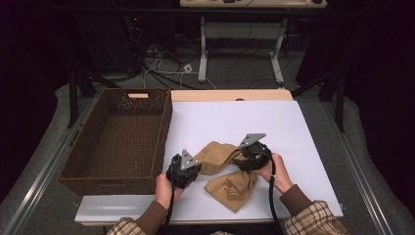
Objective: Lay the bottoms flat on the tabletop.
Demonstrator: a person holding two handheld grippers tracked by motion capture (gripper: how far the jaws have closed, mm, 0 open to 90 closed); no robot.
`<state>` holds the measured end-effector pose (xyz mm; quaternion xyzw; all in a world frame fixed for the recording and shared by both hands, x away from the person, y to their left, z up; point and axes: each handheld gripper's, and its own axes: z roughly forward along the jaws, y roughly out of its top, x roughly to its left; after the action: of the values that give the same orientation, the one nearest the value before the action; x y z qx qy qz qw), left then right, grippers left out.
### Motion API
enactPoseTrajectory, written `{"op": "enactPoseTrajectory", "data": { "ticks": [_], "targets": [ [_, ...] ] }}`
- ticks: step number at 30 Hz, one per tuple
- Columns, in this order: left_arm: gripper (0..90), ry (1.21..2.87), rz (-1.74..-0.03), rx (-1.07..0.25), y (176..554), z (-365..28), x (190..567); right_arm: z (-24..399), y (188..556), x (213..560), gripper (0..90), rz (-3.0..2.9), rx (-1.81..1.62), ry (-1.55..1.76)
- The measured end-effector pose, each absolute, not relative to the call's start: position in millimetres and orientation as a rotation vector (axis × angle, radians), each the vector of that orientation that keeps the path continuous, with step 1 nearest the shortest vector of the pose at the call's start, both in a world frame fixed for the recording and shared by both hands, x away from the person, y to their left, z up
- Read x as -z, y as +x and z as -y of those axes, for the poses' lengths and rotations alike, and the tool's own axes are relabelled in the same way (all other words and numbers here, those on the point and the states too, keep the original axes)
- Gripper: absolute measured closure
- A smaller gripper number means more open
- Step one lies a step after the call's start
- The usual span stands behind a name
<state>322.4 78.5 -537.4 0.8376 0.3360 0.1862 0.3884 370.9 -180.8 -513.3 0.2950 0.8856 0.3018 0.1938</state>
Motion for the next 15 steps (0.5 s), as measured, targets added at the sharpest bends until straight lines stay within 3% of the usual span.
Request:
{"op": "enactPoseTrajectory", "data": {
  "ticks": [11,15],
  "targets": [
    [81.3,2.142,-0.867,-0.462,327,-76,542,165,383,518,41.4,-2.461,-0.794,0.778],
    [78.3,2.149,-0.864,-0.450,328,-77,542,168,385,522,63.8,-2.473,-0.859,0.806]
  ]
}}
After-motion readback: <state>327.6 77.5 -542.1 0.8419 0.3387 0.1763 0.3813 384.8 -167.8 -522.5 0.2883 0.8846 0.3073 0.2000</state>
